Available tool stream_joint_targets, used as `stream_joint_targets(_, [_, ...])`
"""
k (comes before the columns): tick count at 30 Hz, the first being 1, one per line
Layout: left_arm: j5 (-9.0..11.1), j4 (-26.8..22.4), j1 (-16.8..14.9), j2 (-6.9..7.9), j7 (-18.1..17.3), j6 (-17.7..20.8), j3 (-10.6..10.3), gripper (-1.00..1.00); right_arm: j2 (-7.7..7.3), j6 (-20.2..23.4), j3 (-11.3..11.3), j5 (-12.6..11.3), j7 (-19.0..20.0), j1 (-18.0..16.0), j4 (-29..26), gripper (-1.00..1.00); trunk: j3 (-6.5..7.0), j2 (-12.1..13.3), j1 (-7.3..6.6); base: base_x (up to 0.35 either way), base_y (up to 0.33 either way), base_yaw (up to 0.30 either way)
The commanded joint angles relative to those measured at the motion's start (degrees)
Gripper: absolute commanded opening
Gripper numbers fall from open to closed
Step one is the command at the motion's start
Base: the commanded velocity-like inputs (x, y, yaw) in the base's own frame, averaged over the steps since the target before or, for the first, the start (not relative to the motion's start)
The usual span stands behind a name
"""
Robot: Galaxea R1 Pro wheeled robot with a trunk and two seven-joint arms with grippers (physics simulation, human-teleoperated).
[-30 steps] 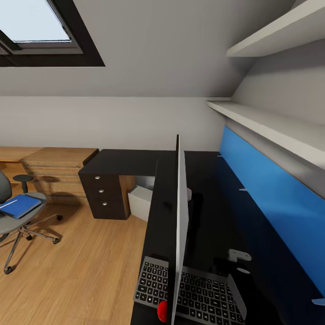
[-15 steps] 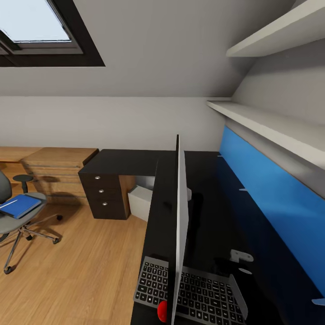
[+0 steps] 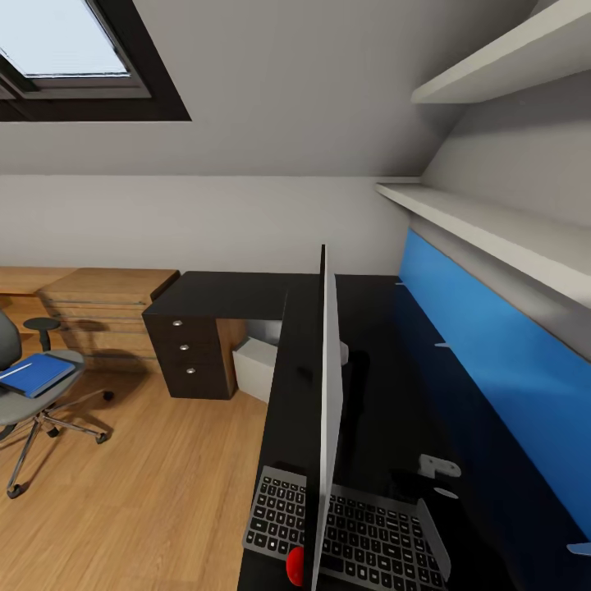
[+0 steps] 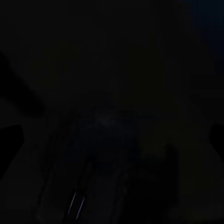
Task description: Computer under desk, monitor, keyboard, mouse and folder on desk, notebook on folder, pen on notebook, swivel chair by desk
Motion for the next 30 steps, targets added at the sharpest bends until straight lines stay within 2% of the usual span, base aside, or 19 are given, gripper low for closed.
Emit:
stream_joint_targets(1, [0.5,0.0,0.0,-0.01,0.0,-0.2,-0.3,1.00,0.04,0.3,-0.1,-0.4,-0.2,0.0,-0.1,1.00,-0.07,-0.1,0.01,0.000,0.000,0.000])
stream_joint_targets(30, [0.5,0.0,-0.1,0.11,0.0,-0.2,-0.3,1.00,0.14,0.6,0.1,-0.4,0.0,0.0,0.0,1.00,-0.07,-0.1,0.01,0.000,0.000,0.000])
